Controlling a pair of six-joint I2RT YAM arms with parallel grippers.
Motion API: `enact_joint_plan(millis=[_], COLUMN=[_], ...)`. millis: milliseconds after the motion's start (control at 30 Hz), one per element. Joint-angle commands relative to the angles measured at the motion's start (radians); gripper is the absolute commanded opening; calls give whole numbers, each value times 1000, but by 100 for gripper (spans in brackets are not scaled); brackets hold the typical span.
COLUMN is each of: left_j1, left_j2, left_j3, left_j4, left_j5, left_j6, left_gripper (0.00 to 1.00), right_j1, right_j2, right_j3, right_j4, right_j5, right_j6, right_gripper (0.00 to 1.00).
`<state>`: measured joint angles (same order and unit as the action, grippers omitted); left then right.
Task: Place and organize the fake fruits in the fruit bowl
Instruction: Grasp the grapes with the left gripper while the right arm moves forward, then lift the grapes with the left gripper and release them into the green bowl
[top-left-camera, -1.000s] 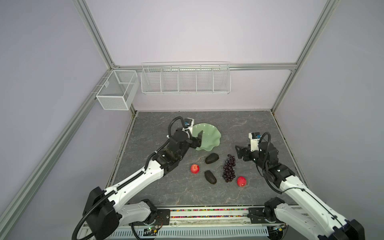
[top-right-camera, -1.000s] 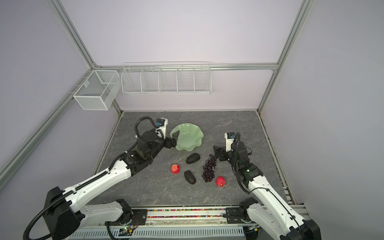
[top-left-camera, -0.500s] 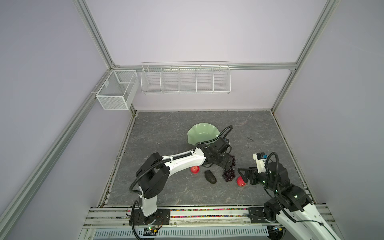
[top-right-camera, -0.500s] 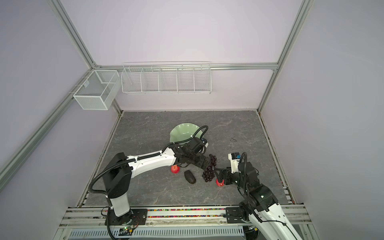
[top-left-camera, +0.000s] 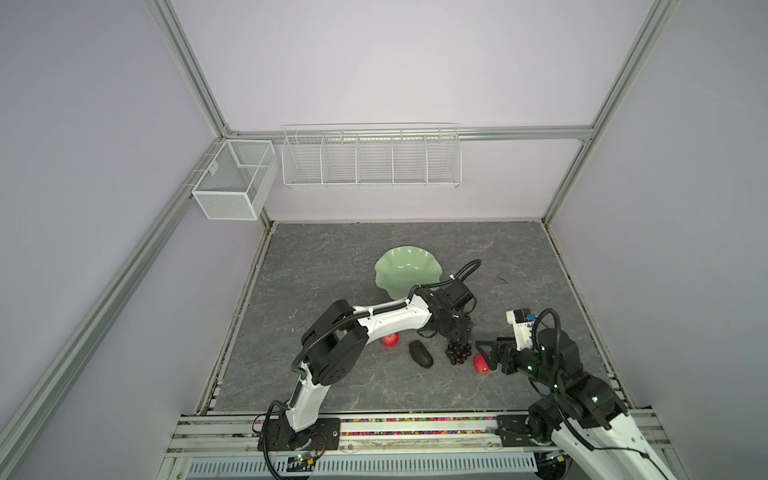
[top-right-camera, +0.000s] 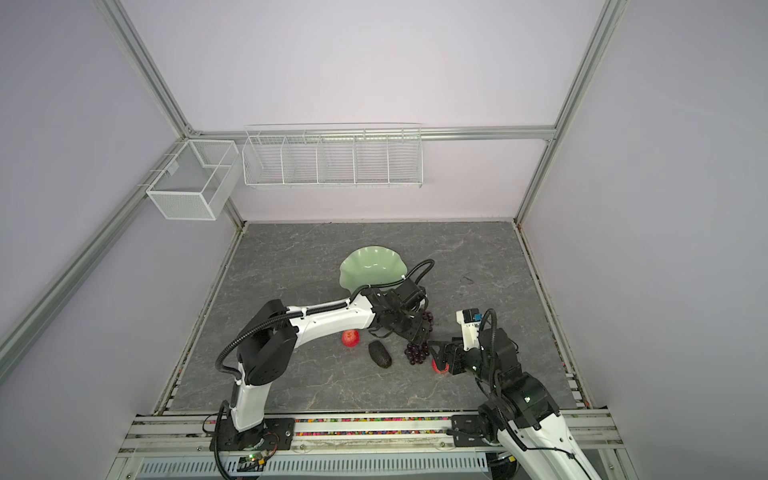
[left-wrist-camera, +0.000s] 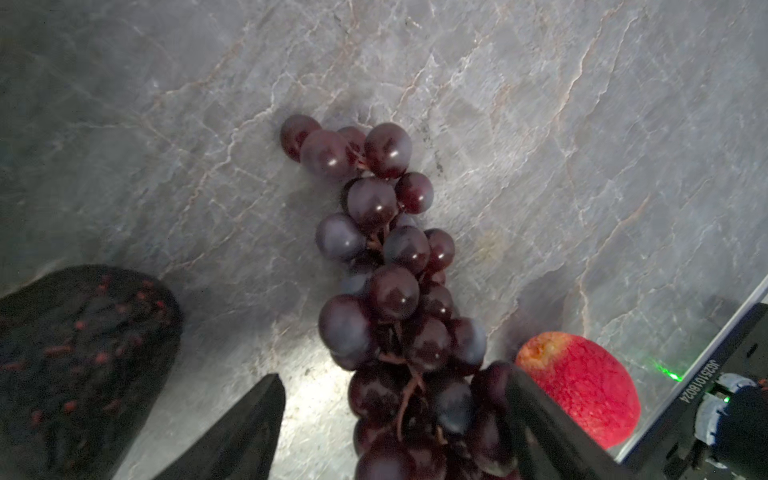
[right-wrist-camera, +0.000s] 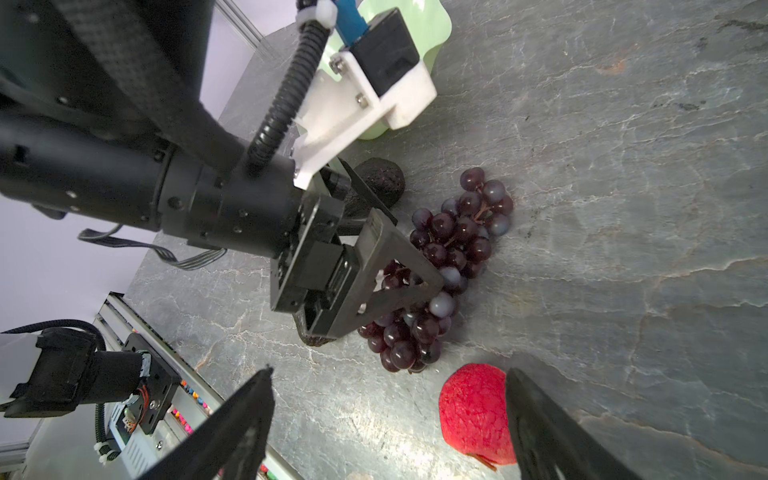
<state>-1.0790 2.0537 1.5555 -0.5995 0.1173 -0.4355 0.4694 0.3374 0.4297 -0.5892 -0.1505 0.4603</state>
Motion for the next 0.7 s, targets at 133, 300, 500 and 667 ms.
enact_joint_plan(millis=[133, 300, 500, 667], left_j1=[-6, -6, -7, 2], left_j2=[83, 117, 115, 70], left_j3=[60, 82, 90, 74], left_j4=[-31, -31, -13, 40], left_j5=[42, 41, 41, 75], left_j6=[-25, -34, -34, -36], left_gripper=[78, 71, 47, 36], right_j1=[7, 7, 7, 8], right_j2=[-12, -9, -13, -8], right_j3=[-21, -19, -19, -13], right_j4=[3, 6, 8, 24], right_j5=[-1, -1, 3, 16], right_j6=[-3, -5, -6, -8], right_gripper=[88, 88, 88, 88])
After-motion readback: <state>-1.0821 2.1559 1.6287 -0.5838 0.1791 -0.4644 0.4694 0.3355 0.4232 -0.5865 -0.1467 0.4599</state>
